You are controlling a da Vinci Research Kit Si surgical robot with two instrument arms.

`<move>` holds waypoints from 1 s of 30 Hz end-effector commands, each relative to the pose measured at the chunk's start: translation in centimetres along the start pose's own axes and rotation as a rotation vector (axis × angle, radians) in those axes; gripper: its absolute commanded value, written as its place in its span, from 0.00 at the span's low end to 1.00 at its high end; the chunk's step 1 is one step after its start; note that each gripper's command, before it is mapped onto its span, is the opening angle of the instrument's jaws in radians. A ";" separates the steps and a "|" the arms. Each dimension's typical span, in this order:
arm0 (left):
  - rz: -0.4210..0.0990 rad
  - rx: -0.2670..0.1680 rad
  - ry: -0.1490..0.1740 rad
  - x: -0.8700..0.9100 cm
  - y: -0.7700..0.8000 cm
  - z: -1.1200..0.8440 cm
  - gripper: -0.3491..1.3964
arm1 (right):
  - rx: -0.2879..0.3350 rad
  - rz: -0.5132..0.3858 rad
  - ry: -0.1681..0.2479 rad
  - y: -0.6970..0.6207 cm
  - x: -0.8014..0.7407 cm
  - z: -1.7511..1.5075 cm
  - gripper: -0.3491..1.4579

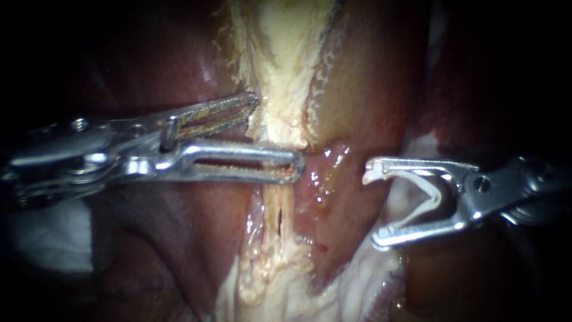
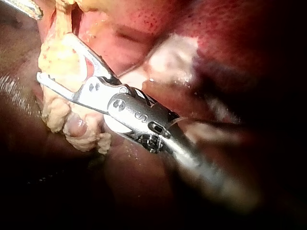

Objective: Grabbing gallbladder

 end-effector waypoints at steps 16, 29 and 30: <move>-0.028 -0.003 0.064 0.03 0.32 0.00 0.00 | 0.001 0.000 0.000 -0.01 0.01 0.00 0.51; -0.062 0.004 0.112 0.01 0.30 -0.05 0.00 | 0.001 0.000 0.000 -0.01 0.01 0.00 0.51; -0.068 0.003 0.112 0.01 0.30 -0.05 0.00 | 0.001 0.000 0.000 -0.01 0.01 0.00 0.51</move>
